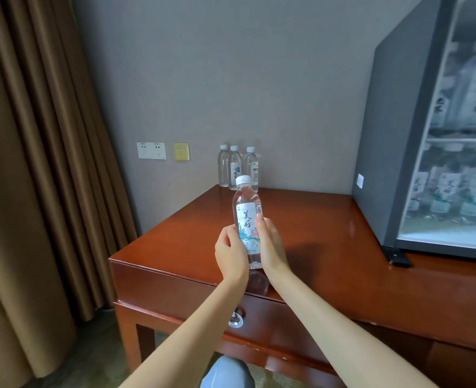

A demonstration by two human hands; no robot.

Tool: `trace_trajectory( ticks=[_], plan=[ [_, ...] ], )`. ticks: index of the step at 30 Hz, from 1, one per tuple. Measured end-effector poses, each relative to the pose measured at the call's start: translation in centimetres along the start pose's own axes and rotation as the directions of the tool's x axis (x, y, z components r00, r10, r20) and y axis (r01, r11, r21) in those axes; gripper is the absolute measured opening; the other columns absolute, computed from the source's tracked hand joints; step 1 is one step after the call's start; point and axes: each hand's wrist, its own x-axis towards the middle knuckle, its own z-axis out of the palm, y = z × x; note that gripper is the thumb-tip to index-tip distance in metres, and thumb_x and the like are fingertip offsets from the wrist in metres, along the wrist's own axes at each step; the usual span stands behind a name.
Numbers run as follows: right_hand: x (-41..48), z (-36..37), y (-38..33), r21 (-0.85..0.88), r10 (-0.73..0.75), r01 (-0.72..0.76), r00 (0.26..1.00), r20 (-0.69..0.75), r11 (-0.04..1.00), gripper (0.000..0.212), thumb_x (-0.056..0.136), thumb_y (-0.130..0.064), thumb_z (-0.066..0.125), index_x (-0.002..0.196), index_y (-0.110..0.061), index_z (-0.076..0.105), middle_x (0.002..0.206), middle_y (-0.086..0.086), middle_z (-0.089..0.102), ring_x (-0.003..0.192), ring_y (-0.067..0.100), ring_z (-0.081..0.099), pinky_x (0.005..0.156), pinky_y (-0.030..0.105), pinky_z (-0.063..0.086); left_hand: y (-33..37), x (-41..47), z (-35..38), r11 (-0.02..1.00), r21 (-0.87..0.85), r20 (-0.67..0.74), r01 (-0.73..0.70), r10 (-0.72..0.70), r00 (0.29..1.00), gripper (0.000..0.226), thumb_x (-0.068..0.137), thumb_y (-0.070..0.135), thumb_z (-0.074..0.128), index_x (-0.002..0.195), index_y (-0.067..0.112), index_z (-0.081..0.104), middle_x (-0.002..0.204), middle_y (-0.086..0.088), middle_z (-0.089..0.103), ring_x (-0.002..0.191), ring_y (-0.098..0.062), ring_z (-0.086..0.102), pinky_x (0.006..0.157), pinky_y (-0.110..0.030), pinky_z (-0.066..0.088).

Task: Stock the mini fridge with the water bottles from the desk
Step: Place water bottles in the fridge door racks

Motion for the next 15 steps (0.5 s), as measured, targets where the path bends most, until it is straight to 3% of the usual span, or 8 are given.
trace_trajectory(
  ticks=[6,11,15],
  plan=[
    [-2.1,-4.4,-1.2,-0.023,0.009,-0.011,0.997,-0.077,1.0,0.03,0.096,-0.047,0.048,0.091,-0.022,0.064,0.089,0.001,0.072,0.079,0.014,0.071,0.072,0.032,0.056,0.3,-3.7,2.8,1.0,0.028,0.065,0.011,-0.013,0.998,0.035,0.097,0.02,0.035,0.074,0.012,0.06,0.067,0.004,0.063,0.054,-0.004,0.054,0.053,-0.023,0.044],
    [-3.6,-9.7,-2.5,-0.004,-0.009,0.009,0.984,-0.18,1.0,0.023,0.098,-0.042,0.048,0.092,-0.027,0.064,0.082,-0.007,0.073,0.076,0.009,0.072,0.061,0.023,0.055,0.7,-7.2,6.7,1.0,0.028,0.177,-0.001,-0.004,0.984,0.038,0.1,0.023,0.034,0.078,0.012,0.063,0.074,-0.002,0.068,0.062,-0.011,0.063,0.057,-0.031,0.049],
    [-5.3,-14.7,-3.9,-0.024,-0.043,0.037,0.952,-0.302,0.999,0.022,0.098,-0.042,0.048,0.095,-0.03,0.066,0.086,-0.007,0.074,0.081,0.011,0.072,0.065,0.024,0.056,0.9,-10.6,10.8,1.0,0.003,0.284,-0.018,0.016,0.959,0.041,0.103,0.025,0.034,0.079,0.011,0.064,0.072,0.0,0.068,0.058,-0.004,0.06,0.052,-0.021,0.046]
  ],
)
